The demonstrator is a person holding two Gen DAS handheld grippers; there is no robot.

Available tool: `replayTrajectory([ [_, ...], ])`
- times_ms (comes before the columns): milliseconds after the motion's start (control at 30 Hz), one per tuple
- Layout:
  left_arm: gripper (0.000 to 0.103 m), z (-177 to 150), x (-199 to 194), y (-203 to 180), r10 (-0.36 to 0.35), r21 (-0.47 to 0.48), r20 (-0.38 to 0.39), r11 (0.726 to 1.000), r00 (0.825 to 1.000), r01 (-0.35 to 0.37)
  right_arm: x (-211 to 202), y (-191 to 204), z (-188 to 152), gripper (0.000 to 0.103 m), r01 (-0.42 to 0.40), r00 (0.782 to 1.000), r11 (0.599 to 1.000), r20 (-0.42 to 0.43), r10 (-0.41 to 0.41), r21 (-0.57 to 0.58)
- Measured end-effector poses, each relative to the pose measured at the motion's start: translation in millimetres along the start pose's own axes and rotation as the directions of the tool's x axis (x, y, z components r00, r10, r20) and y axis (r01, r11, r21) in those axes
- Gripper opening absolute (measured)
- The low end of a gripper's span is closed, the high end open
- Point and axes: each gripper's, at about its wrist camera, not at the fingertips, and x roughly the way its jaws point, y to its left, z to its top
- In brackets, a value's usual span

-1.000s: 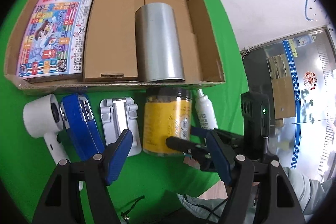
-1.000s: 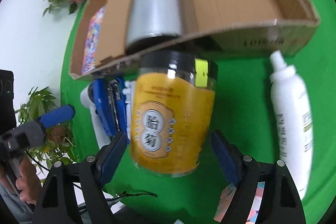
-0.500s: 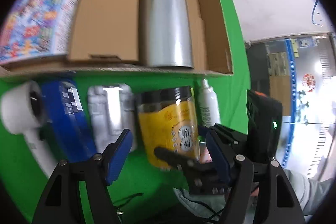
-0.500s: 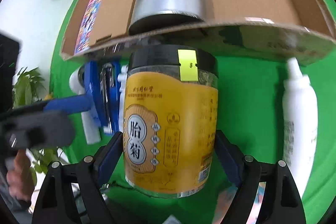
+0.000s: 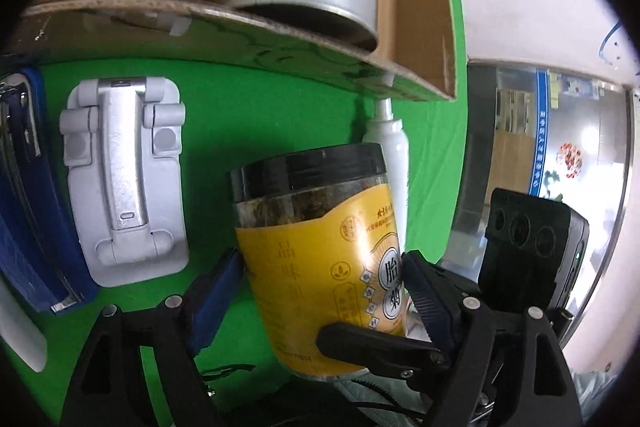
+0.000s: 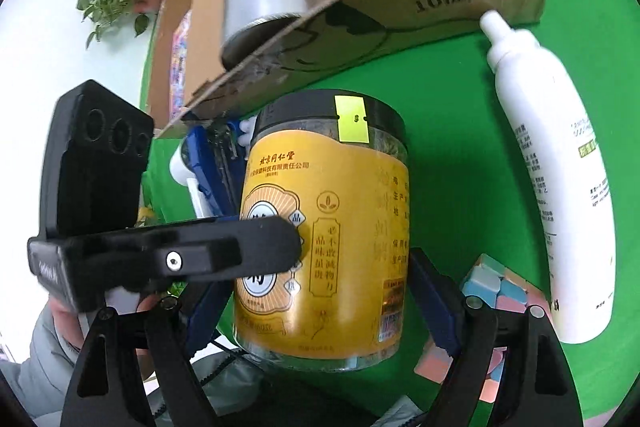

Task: Organize rigid objects
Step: 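Lower the jar into the tray beside the cylinder, open the right gripper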

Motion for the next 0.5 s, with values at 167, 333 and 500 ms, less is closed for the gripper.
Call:
replayTrajectory([
  [167, 0.082, -8.2, -32.9, -27.7, 0.021, 0.062, 0.104, 0.998, 0.994, -0.028, -31.2, 19.4, 2.9, 0.083, -0.028, 0.998, 0.998, 0.052, 0.03, -0.049],
  [333, 0.081, -12.3, -84.0, -84.6, 0.056, 0.168, 0.245, 0.981, 0.968, -0.099, -89.6, 62.8, 7.5, 0.083, -0.066, 0.976, 0.984, 0.193, 0.098, -0.166],
  [500, 0.081, 4.0, -119.8, -127.9, 0.046, 0.259, 0.364, 0.954, 0.93, -0.148, -143.8, 94.4, 23.9, 0.083, -0.063, 0.932, 0.972, 0.335, 0.139, -0.227],
])
